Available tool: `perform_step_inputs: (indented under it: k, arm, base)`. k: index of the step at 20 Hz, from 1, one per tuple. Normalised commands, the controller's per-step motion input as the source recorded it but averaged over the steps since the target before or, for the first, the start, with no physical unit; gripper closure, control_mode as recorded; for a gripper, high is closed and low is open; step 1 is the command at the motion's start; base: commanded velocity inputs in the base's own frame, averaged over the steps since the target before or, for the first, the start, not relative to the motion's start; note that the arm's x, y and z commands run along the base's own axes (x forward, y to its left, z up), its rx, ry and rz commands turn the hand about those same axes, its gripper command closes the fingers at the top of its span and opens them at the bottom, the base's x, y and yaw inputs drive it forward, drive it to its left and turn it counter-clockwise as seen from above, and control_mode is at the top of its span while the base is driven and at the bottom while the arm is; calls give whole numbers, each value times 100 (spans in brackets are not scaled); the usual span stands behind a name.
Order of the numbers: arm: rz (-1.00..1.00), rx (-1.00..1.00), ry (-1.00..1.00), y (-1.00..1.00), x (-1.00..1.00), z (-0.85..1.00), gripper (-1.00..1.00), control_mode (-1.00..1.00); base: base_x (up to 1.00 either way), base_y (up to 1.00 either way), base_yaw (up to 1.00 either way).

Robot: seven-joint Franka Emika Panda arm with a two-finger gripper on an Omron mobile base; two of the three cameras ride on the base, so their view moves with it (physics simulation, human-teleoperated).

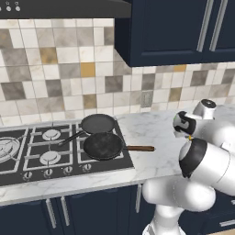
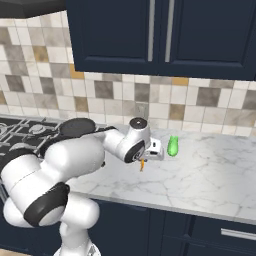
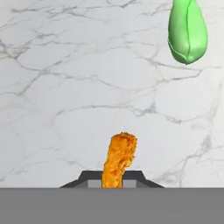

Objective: Place both pans onto different burners. Then place the corn and the shrimp on different pans.

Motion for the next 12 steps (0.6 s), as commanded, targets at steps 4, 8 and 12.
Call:
perform_step_inputs:
  k: [4, 8, 12]
  arm:
    - [1, 2, 0, 58, 52, 24, 100, -100]
    - [2, 5, 0, 61, 49, 7, 100, -100]
    - [1, 2, 0, 68, 30, 2, 100, -100]
  base:
    - [0, 0, 0]
    - [0, 0, 0]
    - [0, 0, 0]
